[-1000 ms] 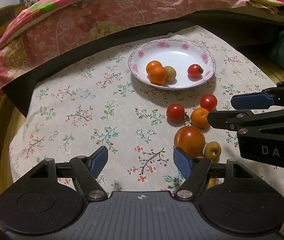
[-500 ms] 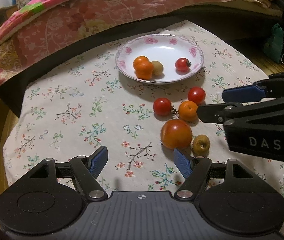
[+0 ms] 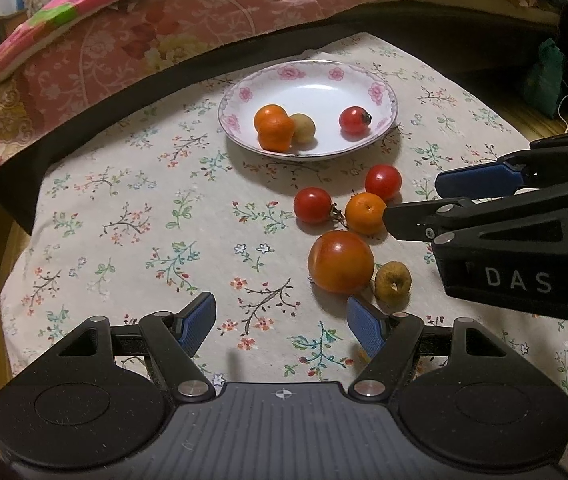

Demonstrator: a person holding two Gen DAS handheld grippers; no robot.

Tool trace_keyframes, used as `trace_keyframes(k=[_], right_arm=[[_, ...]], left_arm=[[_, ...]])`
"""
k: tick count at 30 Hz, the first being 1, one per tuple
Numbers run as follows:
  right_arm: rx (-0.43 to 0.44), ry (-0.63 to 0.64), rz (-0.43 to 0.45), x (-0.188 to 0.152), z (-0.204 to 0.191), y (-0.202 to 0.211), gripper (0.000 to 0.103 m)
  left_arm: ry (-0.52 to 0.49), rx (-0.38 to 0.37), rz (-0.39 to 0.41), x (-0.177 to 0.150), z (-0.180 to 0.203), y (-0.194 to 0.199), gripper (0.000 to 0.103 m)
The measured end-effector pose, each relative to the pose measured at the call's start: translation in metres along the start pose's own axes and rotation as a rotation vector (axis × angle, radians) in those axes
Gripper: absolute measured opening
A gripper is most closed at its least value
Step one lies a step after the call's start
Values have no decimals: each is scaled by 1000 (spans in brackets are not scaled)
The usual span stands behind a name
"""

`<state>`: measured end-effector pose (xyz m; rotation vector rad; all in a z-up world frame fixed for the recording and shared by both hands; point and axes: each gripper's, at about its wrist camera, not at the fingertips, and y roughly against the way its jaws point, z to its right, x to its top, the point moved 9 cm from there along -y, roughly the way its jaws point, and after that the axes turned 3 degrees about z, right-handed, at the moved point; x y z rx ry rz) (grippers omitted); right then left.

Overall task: Organize fruits
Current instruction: 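Lower both open grippers toward the tan round fruits on the cloth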

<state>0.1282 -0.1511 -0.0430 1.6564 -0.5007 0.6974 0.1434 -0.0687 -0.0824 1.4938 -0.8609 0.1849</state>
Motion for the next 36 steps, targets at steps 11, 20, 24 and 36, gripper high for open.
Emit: trace_keyframes(k=[11,20,24,36], right_arm=[[5,-1,-7,-2,2,-3,40],[6,1,-14,-4,2,-5,40],[-7,-21,-4,0,12,-3,40],[1,-49,-26,-7,28,-2,40]], left_arm=[[-5,-3,-5,-1,2,-2,83],[-9,-11,-2,-3,3,-1,83],[-19,-41,8,-8,6,3,83],[-75,-125,-2,-21,37,0,76]])
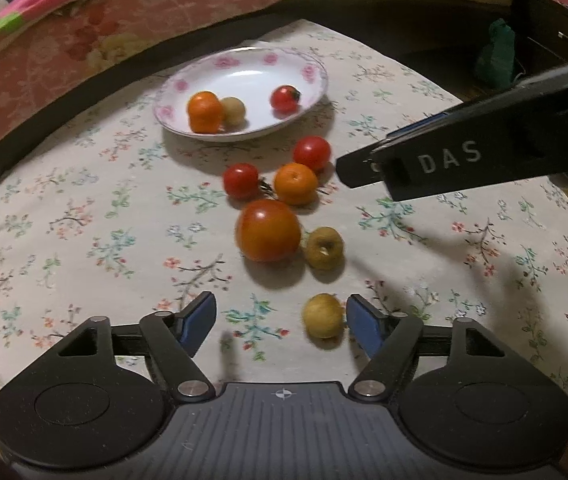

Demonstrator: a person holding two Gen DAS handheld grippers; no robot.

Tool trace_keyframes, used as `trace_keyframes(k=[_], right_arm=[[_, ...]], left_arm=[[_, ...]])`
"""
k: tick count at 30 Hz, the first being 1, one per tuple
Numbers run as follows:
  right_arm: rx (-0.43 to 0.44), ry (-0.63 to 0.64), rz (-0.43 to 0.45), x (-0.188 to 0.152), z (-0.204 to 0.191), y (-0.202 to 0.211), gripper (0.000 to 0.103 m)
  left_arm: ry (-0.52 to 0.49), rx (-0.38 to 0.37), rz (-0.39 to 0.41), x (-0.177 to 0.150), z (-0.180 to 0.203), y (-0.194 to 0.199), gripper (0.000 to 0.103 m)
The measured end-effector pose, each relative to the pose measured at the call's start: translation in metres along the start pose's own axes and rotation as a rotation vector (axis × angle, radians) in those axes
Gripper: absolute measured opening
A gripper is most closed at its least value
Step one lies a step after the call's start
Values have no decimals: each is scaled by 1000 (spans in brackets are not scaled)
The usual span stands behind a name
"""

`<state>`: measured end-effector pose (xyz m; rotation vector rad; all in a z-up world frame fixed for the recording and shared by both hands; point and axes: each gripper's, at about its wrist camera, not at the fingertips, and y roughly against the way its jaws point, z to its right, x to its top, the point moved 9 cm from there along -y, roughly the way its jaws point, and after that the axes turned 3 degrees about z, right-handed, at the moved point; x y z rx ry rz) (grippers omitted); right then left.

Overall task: Organize fruits
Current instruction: 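Lower both open grippers toward the tan round fruits on the cloth, then close the left gripper on a tan fruit while the right grasps another tan fruit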

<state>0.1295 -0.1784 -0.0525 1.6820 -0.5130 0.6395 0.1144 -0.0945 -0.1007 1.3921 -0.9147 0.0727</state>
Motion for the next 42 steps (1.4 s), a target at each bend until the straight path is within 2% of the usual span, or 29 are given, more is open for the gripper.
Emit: trace_keyframes(k=[2,4,7,12,25,28,30,31,42], right_arm=[[3,4,-8,-2,0,-1,40],[2,4,-17,-5,1,-3,40],[12,3,-30,-7,1,-5,40],[52,27,-51,-13,-9,-8,40],[123,113,-125,-33,-35,-28,40],[125,138,-133,-35,-41,-34,36],[109,162,-133,-35,-42,-37,27],[106,167,-131,-34,-42,-38,27],[110,130,-126,-30,-33,-29,27]], left_arm=[[-8,-10,-11,-3,4,-4,69],[-5,-21,-26,-6,6,-8,56],[5,-42,-28,-7,7,-9,46],[15,-55,-8,-4,7,-6,33],[5,-54,-18,-12,2,-5,33],[1,-56,-17,-11,2,-7,34],[3,-60,-19,-12,2,-7,33],[4,-61,-20,-12,2,-7,33],[20,-49,-14,-10,2,1,32]])
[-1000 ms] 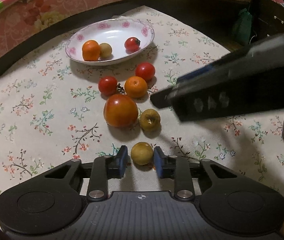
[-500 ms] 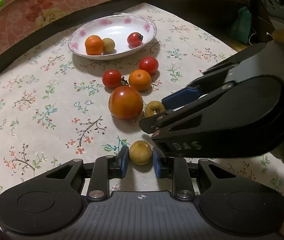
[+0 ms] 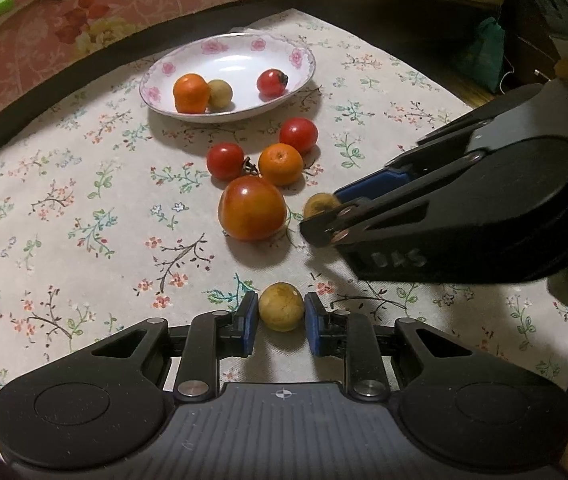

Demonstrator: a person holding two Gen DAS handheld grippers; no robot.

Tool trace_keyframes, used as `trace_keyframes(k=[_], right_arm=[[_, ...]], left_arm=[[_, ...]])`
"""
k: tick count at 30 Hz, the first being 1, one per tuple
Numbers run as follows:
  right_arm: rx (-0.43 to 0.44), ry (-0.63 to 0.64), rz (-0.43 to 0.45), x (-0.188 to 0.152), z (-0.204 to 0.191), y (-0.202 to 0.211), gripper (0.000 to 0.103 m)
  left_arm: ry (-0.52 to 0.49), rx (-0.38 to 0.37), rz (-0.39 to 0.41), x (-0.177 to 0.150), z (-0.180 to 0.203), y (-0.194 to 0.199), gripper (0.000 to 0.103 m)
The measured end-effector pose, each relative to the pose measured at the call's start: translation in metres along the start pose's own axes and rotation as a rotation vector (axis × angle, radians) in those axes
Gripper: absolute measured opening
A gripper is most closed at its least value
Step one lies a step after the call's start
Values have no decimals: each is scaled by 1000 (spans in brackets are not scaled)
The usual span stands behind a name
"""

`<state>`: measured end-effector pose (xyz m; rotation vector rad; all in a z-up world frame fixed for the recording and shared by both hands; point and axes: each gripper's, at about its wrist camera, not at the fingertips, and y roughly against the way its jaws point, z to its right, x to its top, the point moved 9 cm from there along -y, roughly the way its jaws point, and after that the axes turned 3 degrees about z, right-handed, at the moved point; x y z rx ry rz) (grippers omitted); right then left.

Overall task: Organize fruits
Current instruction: 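Close the left gripper on a tan fruit while the right grasps another tan fruit, then carry both tan fruits in the grippers over the white plate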

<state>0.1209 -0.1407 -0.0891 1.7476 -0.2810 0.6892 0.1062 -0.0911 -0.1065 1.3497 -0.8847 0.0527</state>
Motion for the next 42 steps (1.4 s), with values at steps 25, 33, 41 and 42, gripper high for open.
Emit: trace_keyframes(k=[25,33,41,42], right_arm=[[-160,-12,115,56,17,39,27],[-165,-44,115,73,41,30,27],[-162,-59,103,92,56,3,27],[-161,-61,100,93,58,0,27]], left_arm=[[47,51,131,84,-43,13,32],[45,51,132,101,-46,-1,32],[40,73,130,119,-55,-23,32],[41,75,130,121,-56,-25,32]])
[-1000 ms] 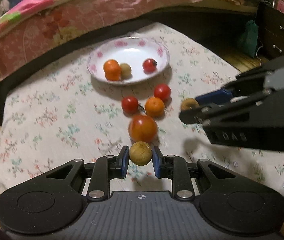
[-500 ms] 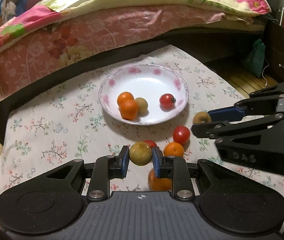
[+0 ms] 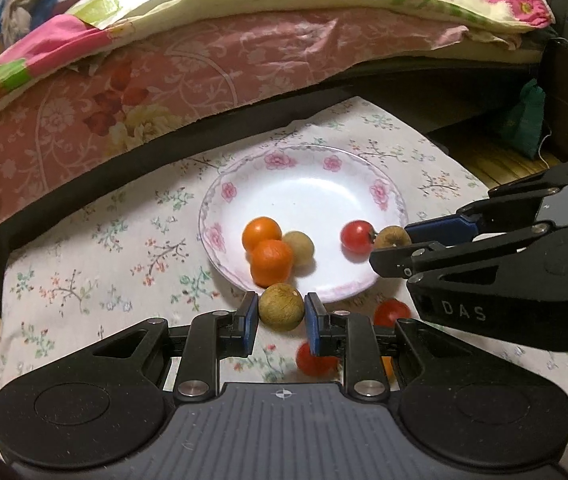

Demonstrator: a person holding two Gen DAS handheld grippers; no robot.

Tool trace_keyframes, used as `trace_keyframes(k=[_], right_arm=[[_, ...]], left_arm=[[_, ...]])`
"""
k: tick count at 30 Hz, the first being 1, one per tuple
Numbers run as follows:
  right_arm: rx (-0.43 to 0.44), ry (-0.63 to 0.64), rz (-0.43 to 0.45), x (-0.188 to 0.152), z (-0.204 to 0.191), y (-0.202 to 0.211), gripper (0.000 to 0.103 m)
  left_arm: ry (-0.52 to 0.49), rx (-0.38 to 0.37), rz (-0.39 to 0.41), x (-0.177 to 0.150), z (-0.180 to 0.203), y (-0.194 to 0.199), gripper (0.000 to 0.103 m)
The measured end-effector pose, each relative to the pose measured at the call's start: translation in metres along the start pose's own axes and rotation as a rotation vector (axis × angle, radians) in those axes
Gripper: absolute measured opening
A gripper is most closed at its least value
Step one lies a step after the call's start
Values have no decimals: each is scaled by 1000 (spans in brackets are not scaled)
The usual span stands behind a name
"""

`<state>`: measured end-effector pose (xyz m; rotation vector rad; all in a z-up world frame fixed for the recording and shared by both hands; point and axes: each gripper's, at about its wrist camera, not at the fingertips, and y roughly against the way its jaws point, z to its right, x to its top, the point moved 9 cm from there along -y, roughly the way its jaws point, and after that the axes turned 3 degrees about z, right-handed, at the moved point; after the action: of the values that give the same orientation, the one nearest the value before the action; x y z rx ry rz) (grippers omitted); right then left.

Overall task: Organize fruits
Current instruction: 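Carry both tan fruits in the grippers over the white plate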

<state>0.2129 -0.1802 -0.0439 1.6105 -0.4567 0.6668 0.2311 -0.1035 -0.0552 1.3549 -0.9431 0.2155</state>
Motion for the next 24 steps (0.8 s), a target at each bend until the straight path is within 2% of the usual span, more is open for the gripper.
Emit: trace_keyframes(k=[24], right_arm=[[3,-21,-45,4,18,-49,27]], left_arm=[[-12,-11,-26,10,-2,-45,32]])
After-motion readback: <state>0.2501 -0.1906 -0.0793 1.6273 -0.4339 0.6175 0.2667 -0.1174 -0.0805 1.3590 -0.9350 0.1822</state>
